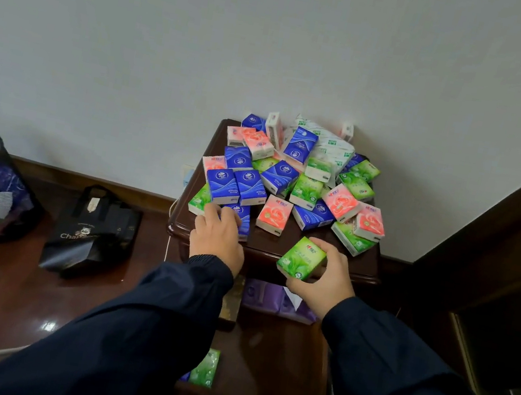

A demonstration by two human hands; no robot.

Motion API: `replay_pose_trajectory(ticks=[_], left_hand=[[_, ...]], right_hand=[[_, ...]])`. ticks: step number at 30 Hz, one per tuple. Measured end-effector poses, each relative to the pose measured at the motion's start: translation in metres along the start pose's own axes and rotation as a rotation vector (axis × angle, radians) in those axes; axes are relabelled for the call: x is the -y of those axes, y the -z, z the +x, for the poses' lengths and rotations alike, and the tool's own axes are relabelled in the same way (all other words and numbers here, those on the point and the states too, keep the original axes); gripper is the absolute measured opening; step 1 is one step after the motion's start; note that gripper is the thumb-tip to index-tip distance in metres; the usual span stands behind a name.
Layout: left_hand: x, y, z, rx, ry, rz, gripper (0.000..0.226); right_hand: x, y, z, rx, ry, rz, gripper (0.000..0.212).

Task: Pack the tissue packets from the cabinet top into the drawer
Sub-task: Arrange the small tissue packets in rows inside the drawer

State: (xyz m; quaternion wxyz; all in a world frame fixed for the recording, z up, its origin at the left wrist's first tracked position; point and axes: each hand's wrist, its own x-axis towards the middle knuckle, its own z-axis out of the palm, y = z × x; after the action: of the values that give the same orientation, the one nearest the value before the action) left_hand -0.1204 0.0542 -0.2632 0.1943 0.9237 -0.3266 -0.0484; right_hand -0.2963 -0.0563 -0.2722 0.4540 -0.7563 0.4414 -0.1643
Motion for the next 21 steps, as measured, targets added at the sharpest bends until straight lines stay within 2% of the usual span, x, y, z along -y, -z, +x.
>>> replay_pose_trajectory(ticks=[6,10,14,17,21], left_hand=[[0.002,-0.007,-0.002,-0.064,0.018,-0.028,0.059],[-0.016,-0.009,0.005,-0.074,0.085,0.057,0.066],[-0.021,-0.011,0.004,-0.063,0.141,0.009,0.053],[-0.014,-0.011,-0.004,-0.058,0.123,-0.077,0.055],[0.011,-0.020,-0.031,-0.095,-0.045,-0.150,0.066]], right_hand=[[-0.003,0.001,-0.016,0.108,-0.051,0.233,0.086],[0.003,0.006,-0.019,0.229,-0.166,0.411,0.068],[-0.002,0.004,-0.018,0.280,-0.232,0.385,0.047],[-0.015,-0.004,-0.017,0.282,-0.268,0.324,0.034],[-0.041,-0.037,-0.020,0.312,-0.245,0.239,0.027]])
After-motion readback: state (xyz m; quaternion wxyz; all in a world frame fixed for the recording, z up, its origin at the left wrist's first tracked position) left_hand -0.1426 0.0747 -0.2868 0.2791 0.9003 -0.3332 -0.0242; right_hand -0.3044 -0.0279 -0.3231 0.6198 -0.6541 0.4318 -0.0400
